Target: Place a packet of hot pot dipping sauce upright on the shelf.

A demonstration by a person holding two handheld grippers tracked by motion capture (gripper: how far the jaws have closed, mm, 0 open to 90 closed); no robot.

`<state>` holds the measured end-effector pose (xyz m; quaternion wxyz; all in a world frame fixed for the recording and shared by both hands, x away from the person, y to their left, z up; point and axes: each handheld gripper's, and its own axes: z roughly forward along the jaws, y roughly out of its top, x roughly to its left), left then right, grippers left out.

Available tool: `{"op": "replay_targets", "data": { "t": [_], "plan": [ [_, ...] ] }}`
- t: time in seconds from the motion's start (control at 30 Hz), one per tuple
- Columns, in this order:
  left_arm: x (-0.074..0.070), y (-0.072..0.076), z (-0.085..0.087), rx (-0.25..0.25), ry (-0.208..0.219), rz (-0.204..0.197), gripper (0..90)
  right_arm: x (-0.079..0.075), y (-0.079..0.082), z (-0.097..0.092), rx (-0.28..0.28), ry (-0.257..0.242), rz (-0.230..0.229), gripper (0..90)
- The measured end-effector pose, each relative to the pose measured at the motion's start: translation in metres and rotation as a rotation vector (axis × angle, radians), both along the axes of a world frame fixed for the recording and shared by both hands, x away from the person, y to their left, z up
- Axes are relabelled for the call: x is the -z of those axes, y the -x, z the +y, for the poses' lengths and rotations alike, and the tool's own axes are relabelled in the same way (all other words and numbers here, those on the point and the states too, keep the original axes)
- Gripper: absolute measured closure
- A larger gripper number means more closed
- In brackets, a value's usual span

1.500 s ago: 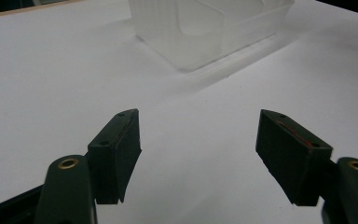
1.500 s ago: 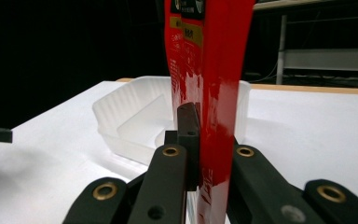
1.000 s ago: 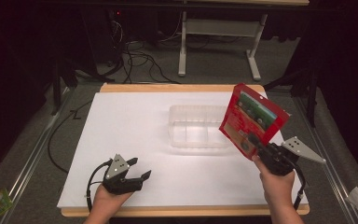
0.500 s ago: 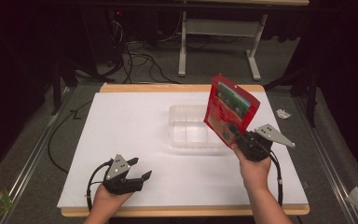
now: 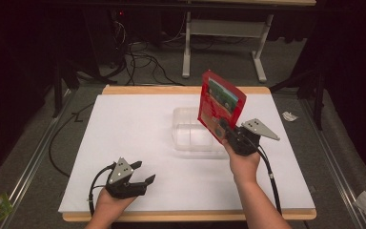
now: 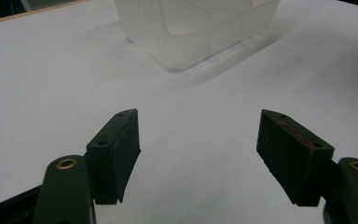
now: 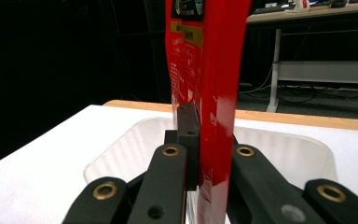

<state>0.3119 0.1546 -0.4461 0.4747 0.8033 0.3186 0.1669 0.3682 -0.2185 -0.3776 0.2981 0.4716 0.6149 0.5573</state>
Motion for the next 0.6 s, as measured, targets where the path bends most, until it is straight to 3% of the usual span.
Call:
{"op": "replay_targets", "data": {
  "t": [0.6],
  "plan": [
    [0.001, 0.001, 0.001, 0.008, 0.001, -0.003, 30.6, 0.008, -0.031, 0.024, 0.041, 0.018, 0.025, 89.5]
  ]
}}
